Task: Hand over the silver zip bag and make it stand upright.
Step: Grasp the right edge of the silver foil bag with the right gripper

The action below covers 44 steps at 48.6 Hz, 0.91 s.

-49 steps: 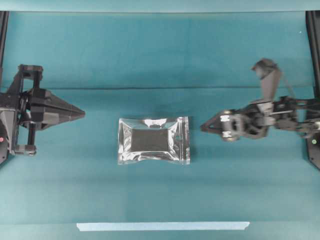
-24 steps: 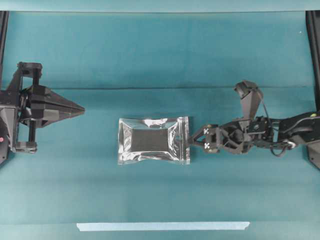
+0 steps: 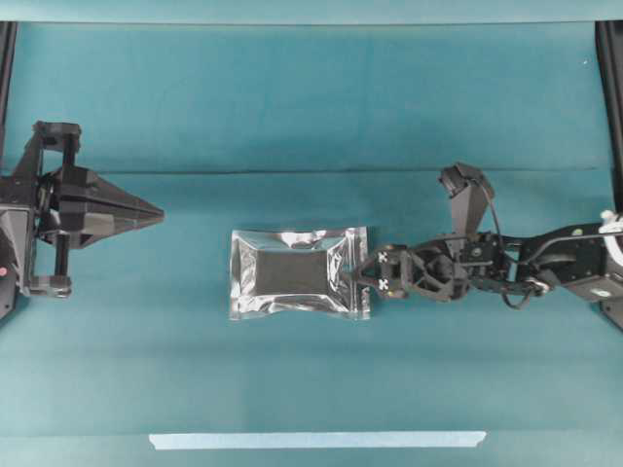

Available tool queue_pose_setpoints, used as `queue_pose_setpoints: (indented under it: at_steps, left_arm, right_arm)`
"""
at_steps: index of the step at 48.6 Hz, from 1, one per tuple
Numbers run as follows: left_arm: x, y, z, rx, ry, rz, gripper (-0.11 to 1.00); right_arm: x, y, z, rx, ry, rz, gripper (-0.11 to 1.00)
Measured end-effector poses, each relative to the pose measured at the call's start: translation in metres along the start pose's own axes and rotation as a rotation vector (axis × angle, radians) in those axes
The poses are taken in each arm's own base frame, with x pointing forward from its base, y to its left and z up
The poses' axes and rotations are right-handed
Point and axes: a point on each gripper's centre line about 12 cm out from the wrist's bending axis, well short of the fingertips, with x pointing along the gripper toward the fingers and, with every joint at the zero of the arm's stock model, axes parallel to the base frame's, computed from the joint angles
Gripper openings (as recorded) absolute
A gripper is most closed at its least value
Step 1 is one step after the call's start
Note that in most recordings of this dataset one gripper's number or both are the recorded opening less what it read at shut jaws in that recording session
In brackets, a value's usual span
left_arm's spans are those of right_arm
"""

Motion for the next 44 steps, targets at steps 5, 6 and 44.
queue_pose_setpoints:
  at_steps: [5,6,44]
  left_arm:
    - [0.0,0.0,-0.001,0.003,0.002,0.0,-0.01]
    - [0.0,0.0,-0.001,0.002,0.003,0.0,-0.01]
    - [-0.005,0.0,-0.002,-0.003,-0.009,0.0,-0.01]
  right_arm:
    - [0.004,0.003,0.001,0.002,-0.008,0.012,0.93]
    - [0.005,0.003,0.002,0.003,-0.01,0.013,0.93]
    - [0.027,0.015,0.002,0.017,-0.017,0.022,0.86]
